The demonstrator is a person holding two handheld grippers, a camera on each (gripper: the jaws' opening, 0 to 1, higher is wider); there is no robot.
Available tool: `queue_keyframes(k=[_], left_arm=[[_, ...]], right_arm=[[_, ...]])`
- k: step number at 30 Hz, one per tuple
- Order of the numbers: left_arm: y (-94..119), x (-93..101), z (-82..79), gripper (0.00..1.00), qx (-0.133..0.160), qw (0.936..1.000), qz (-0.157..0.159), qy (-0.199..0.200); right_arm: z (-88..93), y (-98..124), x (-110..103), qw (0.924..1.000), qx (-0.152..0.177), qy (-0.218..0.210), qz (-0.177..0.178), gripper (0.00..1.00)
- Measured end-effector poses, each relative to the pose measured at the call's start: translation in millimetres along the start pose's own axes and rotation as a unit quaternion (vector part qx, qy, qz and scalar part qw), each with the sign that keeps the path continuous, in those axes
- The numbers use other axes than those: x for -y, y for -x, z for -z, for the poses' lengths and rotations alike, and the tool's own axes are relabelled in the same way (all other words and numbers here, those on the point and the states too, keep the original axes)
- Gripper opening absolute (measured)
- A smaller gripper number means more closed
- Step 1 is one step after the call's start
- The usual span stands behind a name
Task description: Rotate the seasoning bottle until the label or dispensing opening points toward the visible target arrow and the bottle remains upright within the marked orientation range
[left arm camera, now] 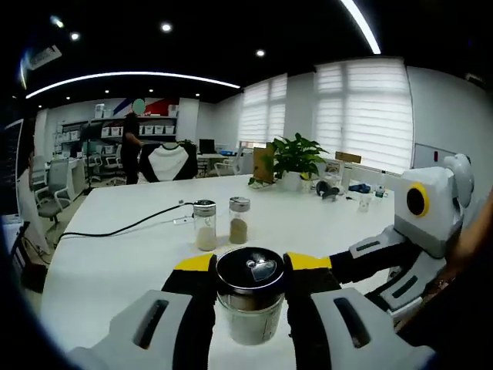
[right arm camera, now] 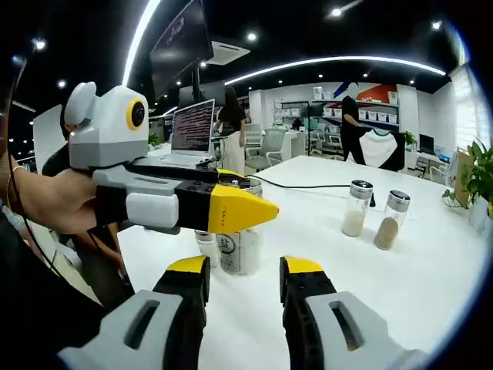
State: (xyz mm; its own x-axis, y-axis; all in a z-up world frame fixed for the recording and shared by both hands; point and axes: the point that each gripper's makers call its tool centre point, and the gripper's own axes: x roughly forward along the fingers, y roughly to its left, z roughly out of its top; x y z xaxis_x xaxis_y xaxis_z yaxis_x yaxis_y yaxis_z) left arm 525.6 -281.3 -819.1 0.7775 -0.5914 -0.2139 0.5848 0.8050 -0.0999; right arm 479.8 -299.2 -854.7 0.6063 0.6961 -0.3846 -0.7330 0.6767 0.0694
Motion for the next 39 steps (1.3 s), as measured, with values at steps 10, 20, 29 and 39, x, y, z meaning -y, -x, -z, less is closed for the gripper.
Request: queue_keyframes(k=[10, 20, 29, 39], left_arm=[[-7.9, -21.9, 16.6, 0.35, -0.004, 0.9992, -0.029, -0.026], [-16.8, -31.2, 37.6, 0.35, -0.009, 0.9992, -0.031, -0.024], [-21.3, -31.0, 51.0, 0.35, -0.008, 0.9995, -0.010, -0.030], [-21.9, -32.4, 62.1, 0.35, -0.014, 0.9992, 0.006, -0.037]], right_arm=[[-4.9, 4.0, 21.9, 0.9998, -0.006, 0.013, 0.011, 0.33], [-7.7, 5.1, 37.4, 0.9994, -0.017, 0.026, 0.015, 0.33], [-7.0, 4.0, 41.6, 0.9991, -0.026, 0.032, 0.012, 0.33], [-6.4, 2.1, 38.1, 0.9985, -0.036, 0.041, 0.010, 0.33]])
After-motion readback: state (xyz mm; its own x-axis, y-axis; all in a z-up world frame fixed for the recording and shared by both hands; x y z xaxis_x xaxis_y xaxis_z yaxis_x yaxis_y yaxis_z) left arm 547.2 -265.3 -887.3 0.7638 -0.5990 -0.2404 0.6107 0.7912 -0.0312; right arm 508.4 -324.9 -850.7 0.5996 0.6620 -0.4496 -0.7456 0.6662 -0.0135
